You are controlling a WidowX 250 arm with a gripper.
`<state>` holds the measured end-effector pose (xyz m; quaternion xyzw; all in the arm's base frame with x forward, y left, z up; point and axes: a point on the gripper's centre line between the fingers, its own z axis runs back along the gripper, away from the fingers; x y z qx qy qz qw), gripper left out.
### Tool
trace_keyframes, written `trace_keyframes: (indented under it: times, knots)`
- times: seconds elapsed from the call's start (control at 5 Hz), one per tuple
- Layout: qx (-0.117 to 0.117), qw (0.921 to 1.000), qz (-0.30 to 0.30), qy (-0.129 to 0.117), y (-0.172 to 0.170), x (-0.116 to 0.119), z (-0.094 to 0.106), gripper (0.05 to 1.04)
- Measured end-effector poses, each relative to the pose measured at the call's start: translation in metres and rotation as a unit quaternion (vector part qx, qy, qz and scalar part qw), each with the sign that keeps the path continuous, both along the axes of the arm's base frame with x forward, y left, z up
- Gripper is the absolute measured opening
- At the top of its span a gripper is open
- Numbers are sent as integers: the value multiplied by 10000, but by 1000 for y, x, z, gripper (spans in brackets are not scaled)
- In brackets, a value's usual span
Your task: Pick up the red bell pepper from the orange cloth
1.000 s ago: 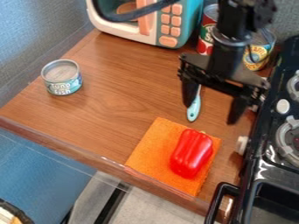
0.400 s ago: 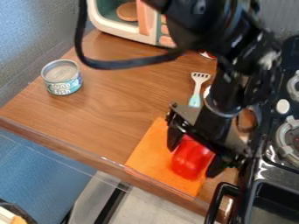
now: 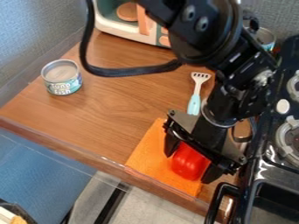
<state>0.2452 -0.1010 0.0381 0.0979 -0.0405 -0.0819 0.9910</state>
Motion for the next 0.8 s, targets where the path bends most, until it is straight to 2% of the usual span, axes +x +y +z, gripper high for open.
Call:
trace_keyframes:
  times: [0.2,0.4,0.6,0.8]
  knots:
    - [-101,9999,-98,-31,2,0,1,762]
    - [-385,9987,45,-323,10,9,31,762]
    - [-546,9959,487,-526,37,31,54,762]
    - [-585,9907,1134,-471,82,59,56,762]
